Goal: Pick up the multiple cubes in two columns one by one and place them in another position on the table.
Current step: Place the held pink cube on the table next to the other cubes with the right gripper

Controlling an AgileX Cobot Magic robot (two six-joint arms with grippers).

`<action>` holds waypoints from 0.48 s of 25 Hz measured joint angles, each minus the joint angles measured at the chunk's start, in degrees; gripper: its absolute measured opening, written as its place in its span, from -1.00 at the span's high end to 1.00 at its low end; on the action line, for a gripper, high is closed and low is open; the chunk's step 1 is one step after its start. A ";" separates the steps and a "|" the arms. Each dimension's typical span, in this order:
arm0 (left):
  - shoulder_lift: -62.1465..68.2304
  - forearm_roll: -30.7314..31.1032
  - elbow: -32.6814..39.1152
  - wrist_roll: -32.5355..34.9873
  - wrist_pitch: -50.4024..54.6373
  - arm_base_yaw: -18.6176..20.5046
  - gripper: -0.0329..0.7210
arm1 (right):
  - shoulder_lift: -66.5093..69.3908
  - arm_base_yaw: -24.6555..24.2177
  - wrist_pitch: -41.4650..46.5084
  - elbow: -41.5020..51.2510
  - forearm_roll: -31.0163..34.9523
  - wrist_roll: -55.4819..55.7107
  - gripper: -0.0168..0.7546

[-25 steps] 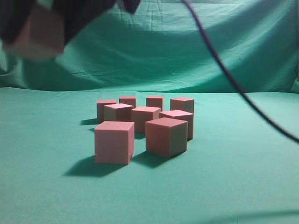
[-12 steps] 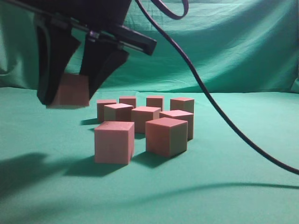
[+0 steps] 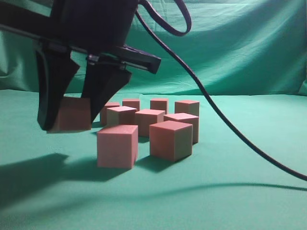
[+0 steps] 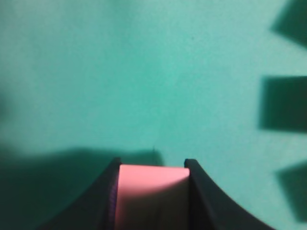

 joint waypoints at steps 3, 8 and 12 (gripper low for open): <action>0.00 0.00 0.00 0.00 0.00 0.00 0.91 | 0.92 0.00 -0.32 0.00 0.00 0.03 0.26; 0.00 0.00 0.00 0.00 0.00 0.00 0.91 | 2.25 0.00 -0.95 0.00 0.00 0.13 0.26; 0.00 0.00 0.00 0.00 0.00 0.00 0.91 | 2.36 0.00 -1.72 0.00 -0.22 -0.55 0.26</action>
